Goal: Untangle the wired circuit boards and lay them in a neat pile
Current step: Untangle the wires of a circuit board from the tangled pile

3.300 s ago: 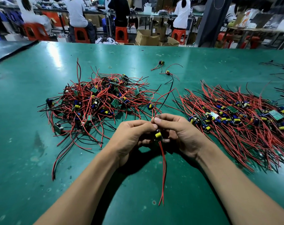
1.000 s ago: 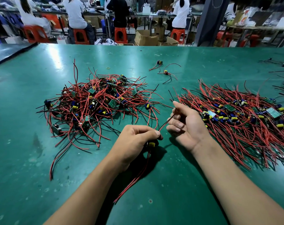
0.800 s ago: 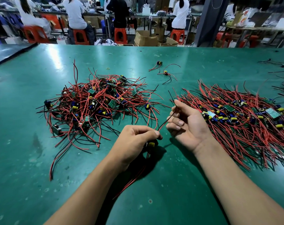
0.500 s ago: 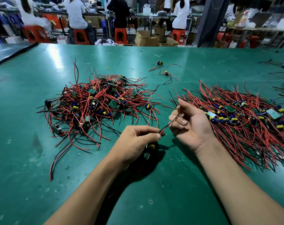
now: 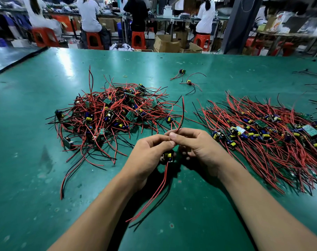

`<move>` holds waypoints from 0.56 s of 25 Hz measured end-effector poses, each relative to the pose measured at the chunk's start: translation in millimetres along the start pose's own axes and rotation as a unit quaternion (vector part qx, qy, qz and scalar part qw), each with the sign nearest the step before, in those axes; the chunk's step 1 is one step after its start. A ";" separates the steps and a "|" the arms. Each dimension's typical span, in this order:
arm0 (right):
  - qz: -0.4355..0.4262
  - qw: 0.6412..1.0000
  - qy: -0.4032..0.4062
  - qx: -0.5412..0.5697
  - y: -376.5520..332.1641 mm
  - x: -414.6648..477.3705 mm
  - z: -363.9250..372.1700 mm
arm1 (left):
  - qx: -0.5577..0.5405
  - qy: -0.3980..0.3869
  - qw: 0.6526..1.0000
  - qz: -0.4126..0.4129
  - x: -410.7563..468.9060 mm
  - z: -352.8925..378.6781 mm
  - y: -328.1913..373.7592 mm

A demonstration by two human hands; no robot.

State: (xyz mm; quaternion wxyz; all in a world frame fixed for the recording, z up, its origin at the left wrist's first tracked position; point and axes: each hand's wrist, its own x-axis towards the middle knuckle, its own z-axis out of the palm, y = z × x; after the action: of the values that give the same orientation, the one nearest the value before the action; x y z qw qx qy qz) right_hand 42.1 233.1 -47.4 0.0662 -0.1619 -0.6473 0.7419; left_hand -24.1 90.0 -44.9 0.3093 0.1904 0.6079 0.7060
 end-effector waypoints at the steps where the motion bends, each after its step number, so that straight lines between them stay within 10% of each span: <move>1: -0.011 1.000 0.016 -0.005 0.7 0.1 0.9 | 0.010 0.002 1.000 0.003 -0.2 0.2 0.3; 14: -0.046 0.983 0.130 0.118 1.5 15.1 -3.0 | 0.066 -0.050 0.996 0.014 -2.3 1.4 1.3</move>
State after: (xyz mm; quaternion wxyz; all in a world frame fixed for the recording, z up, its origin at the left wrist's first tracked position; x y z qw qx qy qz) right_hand 29.0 240.3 -51.5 0.2023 -0.2182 -0.5476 0.7820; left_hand -21.8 89.4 -43.1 0.3164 0.2540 0.6338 0.6585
